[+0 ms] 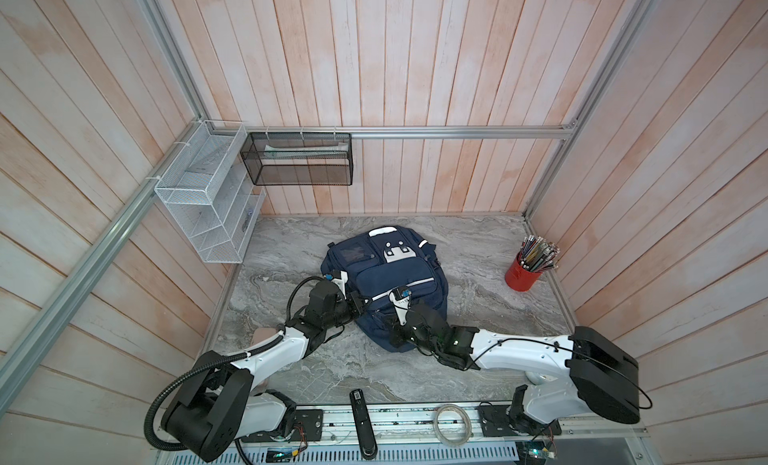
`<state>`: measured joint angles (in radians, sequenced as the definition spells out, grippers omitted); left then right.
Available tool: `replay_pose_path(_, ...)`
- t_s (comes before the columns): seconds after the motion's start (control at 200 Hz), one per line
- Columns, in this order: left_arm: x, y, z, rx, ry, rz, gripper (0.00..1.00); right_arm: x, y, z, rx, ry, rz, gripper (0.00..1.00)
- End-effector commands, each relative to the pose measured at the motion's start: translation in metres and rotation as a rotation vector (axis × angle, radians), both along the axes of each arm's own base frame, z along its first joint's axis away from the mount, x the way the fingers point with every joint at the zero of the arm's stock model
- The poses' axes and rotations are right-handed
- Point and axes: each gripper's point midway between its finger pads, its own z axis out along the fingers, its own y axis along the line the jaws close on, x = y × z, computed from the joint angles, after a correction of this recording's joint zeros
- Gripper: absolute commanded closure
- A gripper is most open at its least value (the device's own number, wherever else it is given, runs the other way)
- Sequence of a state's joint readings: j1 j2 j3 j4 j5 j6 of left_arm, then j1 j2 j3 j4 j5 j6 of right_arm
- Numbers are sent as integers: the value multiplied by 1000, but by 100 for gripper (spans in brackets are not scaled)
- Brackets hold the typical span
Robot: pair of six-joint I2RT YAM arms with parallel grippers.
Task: Pack the student bag
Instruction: 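Pull the zipper pull along the front pocket edge with the right gripper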
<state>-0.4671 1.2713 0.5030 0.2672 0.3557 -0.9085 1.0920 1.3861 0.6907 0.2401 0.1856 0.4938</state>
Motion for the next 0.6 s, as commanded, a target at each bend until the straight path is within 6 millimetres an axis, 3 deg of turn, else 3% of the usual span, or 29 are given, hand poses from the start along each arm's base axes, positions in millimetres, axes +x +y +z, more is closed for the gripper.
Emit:
replay_pose_path(0.0, 10, 21, 11, 44, -52, 34, 100, 23, -70, -21, -190, -37, -198, 100)
replay_pose_path(0.12, 10, 26, 17, 49, -57, 31, 100, 38, -116, -29, -238, -33, -301, 100)
replay_pose_path(0.405, 8, 27, 10, 44, -33, 18, 100, 95, -201, -26, -112, 44, -532, 100)
replay_pose_path(0.5, 9, 29, 5, 43, -23, 21, 100, 102, -204, -26, -89, 68, -524, 100)
replay_pose_path(0.595, 15, 32, 1, 52, -17, 28, 100, 94, -183, -30, -80, 114, -398, 100)
